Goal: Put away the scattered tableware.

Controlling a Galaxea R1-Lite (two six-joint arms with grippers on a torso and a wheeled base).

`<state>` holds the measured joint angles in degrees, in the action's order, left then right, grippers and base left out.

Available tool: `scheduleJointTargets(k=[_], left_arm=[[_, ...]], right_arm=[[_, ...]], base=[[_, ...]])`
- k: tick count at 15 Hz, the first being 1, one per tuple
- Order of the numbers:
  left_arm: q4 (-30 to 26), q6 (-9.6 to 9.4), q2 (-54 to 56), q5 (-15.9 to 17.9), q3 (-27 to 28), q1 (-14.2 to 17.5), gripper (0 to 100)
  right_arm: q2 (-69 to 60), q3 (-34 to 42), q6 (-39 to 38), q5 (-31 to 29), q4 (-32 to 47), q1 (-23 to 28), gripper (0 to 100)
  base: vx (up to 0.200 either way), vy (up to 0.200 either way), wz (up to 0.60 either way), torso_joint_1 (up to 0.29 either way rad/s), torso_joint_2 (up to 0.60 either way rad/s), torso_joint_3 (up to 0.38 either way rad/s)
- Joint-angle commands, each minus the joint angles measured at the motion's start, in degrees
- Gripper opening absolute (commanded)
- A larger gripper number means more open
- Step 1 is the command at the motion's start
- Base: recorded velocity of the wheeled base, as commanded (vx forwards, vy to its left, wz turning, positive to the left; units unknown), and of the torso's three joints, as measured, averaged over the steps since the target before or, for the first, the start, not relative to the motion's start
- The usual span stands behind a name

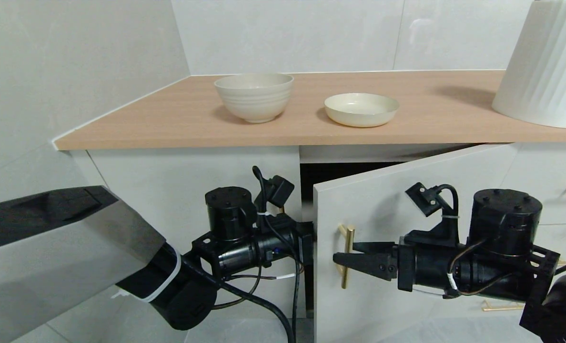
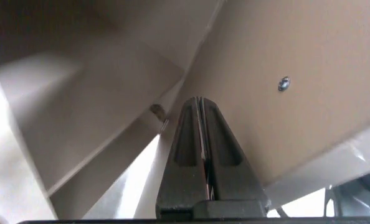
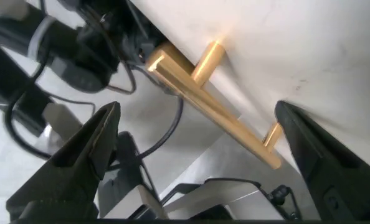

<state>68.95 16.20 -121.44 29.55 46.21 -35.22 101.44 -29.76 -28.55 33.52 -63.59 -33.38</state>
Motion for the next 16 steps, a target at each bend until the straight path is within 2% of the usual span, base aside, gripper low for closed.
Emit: scheduleJointTargets(k=[1,3,5,6,7,9,11,12,15,16], left_arm=[[0.0,0.06,0.2,0.2,-0.1,-0.2,0],[0.0,0.06,0.4,0.2,-0.1,-0.2,0],[0.0,0.06,0.4,0.2,-0.2,-0.2,0],[0.0,0.06,0.4,0.2,-0.2,-0.2,0],[0.0,0.06,0.5,0.2,-0.2,-0.2,0],[0.0,0.06,0.7,0.2,-0.2,-0.2,0],[0.0,0.06,0.9,0.2,-0.7,-0.2,0],[0.0,0.06,0.9,0.2,-0.8,-0.2,0],[0.0,0.06,1.0,0.2,-1.2,-0.2,0],[0.0,0.15,1.0,0.2,-1.2,-0.3,0]], right_arm=[[-4.7,1.1,0.2,-0.4,-0.6,2.6,100],[-8.4,4.5,0.2,-0.4,-0.6,2.7,100],[-12.0,9.4,4.1,-0.7,-0.4,2.4,100],[-13.5,12.6,10.8,-7.9,0.0,1.8,100],[-14.5,13.9,14.0,-17.1,-0.1,-0.8,100],[-18.7,14.6,14.7,-28.5,1.5,-5.8,100],[-23.0,14.0,14.8,-27.9,7.7,-7.1,100],[-25.8,13.1,14.7,-26.1,13.3,-7.5,100],[-31.6,14.2,14.6,-25.0,20.8,-7.5,100],[-32.9,13.9,14.6,-24.7,22.9,-7.5,100]], base=[[0.0,0.0,0.0,0.0,0.0,0.0],[0.0,0.0,0.0,0.0,0.0,0.0],[0.0,0.0,0.0,0.0,0.0,0.0],[0.0,0.0,0.0,0.0,0.0,0.0],[0.0,0.0,0.0,0.0,0.0,0.0],[0.0,0.0,0.0,0.0,0.0,0.0],[0.0,0.0,0.0,0.0,0.0,0.0],[0.0,0.0,0.0,0.0,0.0,0.0],[0.0,0.0,0.0,0.0,0.0,0.0],[-0.2,0.0,0.0,0.002,0.0,0.002]])
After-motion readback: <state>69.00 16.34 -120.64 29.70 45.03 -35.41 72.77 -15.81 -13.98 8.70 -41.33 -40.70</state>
